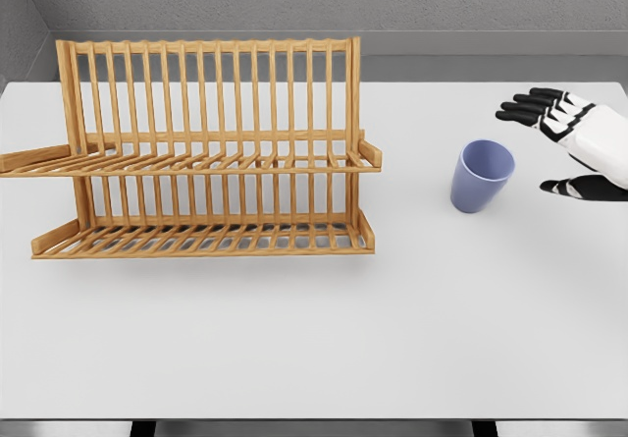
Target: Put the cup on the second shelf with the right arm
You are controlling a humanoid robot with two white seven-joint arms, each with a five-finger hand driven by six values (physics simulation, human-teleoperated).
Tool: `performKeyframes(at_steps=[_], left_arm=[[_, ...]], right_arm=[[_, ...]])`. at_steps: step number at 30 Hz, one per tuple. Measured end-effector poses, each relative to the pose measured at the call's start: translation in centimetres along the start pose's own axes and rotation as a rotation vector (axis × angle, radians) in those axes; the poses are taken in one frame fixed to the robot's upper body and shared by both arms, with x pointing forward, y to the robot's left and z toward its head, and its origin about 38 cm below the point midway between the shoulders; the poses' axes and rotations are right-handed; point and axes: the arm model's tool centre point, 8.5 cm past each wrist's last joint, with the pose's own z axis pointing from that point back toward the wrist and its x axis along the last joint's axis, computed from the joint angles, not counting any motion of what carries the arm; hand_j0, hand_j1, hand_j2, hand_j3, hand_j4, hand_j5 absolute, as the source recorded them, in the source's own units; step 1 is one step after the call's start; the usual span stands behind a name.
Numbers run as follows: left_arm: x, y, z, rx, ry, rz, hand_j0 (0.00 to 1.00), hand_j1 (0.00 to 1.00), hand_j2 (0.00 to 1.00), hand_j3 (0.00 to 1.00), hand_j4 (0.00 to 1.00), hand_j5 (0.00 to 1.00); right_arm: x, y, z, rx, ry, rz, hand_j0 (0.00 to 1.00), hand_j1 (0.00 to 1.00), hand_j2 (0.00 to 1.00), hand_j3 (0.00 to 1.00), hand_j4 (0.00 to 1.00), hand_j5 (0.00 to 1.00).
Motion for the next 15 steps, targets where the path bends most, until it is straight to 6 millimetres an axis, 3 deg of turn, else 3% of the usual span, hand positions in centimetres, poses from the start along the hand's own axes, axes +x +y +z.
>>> performKeyframes(at_steps=[7,10,15], left_arm=[[0.0,0.0,0.0,0.0,0.0,0.0,1.0,1.0,1.0,1.0,1.0,1.0],[0.0,0.0,0.0,0.0,0.0,0.0,1.0,1.0,1.0,1.0,1.0,1.0],[0.0,0.0,0.0,0.0,0.0,0.0,1.0,1.0,1.0,1.0,1.0,1.0]], right_arm=[[-0.8,-0.6,0.8,0.016,0.026,0.013,1.0,1.0,1.0,1.0,1.0,1.0],[-1.3,-1.4,0.8,0.158,0.037,0.057,1.0,1.0,1.0,1.0,1.0,1.0],[-2.9,-6.6,-1.4,0.328,0.067,0.182,1.0,1.0,1.0,1.0,1.0,1.0]])
